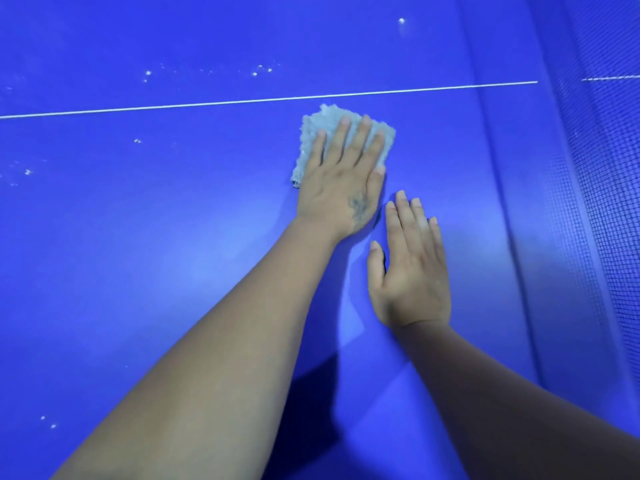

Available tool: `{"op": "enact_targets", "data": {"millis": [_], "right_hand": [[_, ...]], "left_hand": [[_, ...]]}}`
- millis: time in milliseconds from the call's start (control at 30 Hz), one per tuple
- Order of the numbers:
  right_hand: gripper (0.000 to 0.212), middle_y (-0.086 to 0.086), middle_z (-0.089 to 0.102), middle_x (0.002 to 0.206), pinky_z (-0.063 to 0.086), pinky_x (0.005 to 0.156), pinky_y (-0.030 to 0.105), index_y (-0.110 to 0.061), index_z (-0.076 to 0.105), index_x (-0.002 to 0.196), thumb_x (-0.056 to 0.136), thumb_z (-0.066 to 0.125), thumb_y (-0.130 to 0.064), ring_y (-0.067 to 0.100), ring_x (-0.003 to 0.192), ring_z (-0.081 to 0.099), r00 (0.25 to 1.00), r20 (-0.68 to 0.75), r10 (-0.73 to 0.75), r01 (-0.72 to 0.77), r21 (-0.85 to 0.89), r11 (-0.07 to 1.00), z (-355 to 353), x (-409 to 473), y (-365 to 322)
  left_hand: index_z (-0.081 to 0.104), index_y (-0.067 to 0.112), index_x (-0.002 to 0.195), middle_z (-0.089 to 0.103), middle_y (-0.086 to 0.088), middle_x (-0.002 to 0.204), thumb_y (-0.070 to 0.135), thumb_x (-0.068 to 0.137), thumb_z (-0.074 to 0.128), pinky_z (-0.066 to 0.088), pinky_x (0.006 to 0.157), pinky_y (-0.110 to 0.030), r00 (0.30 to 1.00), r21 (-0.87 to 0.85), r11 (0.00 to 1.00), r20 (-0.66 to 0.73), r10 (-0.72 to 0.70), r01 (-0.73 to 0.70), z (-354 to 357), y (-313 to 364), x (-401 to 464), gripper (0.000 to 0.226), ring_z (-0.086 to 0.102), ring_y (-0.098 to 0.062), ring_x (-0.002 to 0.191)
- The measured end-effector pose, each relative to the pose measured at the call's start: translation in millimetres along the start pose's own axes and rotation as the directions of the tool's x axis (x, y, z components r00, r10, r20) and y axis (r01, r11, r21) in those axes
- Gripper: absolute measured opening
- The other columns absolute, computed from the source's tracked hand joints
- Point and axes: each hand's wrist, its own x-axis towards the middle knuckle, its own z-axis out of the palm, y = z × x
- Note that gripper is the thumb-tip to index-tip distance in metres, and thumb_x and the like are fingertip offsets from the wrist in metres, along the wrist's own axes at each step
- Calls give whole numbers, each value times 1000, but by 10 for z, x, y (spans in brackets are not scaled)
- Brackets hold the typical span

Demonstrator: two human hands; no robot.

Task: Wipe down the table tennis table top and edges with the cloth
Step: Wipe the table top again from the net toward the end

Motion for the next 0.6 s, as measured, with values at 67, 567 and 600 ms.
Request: {"op": "enact_targets", "data": {"millis": [67,567,600], "right_hand": [[62,9,32,174,20,133,52,-2,40,162,105,45,-24,27,164,24,1000,2,1,-1,-5,1000,-1,1,-4],[61,6,31,174,23,132,51,-4,40,163,105,45,-24,25,164,22,1000,15,8,-8,-34,999,-40,6,-53],[61,7,32,174,23,132,51,-3,41,162,105,46,-23,25,164,23,1000,8,2,-2,-36,999,-44,9,-52]], "left_hand": [[26,24,170,17,3,178,44,110,7,6,133,-50,994,-11,994,9,110,-110,-7,-94,-214,65,9,-23,166],[9,19,172,4,-3,180,49,113,15,-2,132,-55,865,-71,865,-48,-500,497,-251,-1067,-110,66,-1,-28,166],[9,18,172,3,-4,180,50,113,15,-3,132,-55,876,-67,876,-40,-480,477,-245,-1021,45,67,-3,-29,166]]}}
